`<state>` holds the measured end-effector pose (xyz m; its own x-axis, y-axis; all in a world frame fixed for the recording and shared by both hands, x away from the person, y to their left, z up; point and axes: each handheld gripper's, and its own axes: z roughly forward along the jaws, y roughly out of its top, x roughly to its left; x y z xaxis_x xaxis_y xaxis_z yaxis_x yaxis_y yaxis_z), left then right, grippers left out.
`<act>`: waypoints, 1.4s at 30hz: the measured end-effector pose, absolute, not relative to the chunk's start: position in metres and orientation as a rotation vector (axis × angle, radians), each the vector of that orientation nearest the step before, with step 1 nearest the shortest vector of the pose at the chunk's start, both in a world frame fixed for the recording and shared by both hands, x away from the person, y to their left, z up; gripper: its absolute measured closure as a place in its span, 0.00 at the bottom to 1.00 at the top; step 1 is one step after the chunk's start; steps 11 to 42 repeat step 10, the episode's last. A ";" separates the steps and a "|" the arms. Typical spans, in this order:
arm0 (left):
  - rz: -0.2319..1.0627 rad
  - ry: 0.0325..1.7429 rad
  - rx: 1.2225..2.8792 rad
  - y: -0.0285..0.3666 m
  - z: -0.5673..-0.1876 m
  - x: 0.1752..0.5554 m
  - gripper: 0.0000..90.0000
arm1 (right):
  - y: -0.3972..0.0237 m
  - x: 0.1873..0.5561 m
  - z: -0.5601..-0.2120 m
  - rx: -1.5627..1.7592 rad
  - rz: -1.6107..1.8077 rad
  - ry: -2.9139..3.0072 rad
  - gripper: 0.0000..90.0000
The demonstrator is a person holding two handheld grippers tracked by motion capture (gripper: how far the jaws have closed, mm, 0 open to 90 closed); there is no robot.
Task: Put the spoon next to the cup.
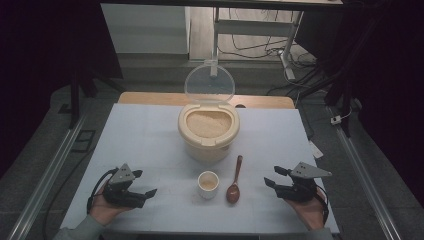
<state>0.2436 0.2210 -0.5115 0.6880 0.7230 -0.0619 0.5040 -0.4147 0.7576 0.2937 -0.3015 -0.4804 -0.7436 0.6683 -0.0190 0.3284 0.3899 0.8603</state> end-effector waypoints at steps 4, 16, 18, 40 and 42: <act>0.353 0.936 2.104 0.221 -0.511 0.244 0.17 | -0.300 0.294 -0.482 0.857 1.288 2.288 0.44; 0.353 0.936 2.105 0.221 -0.512 0.244 0.16 | -0.300 0.293 -0.481 0.847 1.286 2.281 0.44; 0.353 0.936 2.105 0.221 -0.512 0.244 0.16 | -0.300 0.293 -0.481 0.847 1.286 2.281 0.44; 0.353 0.936 2.105 0.221 -0.512 0.244 0.16 | -0.300 0.293 -0.481 0.847 1.286 2.281 0.44; 0.353 0.936 2.105 0.221 -0.512 0.244 0.16 | -0.300 0.293 -0.481 0.847 1.286 2.281 0.44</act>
